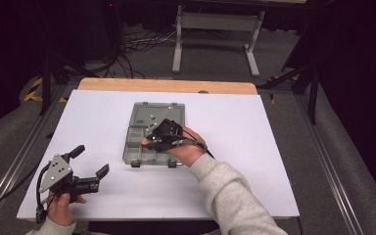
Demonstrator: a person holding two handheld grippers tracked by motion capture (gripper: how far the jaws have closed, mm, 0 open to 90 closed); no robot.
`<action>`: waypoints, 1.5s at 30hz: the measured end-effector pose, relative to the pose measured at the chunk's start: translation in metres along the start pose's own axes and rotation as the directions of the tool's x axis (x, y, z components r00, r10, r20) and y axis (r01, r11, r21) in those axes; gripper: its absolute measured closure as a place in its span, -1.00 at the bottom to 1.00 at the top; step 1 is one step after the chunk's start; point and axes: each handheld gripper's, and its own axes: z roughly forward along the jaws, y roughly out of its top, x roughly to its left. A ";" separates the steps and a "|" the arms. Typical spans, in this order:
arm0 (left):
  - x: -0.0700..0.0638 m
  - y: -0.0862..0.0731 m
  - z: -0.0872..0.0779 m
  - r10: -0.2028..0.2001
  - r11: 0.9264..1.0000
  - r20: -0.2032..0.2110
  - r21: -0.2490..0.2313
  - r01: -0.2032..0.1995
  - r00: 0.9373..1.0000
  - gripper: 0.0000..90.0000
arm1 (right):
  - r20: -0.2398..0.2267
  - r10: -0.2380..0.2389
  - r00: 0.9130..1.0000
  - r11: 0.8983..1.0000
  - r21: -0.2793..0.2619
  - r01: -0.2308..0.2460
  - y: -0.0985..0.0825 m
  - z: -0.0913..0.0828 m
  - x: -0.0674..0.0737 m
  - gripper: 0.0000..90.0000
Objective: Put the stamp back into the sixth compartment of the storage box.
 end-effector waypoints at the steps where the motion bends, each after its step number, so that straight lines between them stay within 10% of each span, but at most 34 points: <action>1: 0.000 0.000 0.000 0.000 1.000 0.000 0.000 0.000 1.000 -0.98 | -0.004 -0.001 1.000 1.000 0.005 0.001 0.000 0.001 0.000 0.47; 45: 0.000 0.000 0.001 0.001 1.000 0.010 0.005 -0.001 1.000 -0.98 | -0.062 0.003 0.998 0.993 0.120 0.005 -0.007 0.031 0.000 0.46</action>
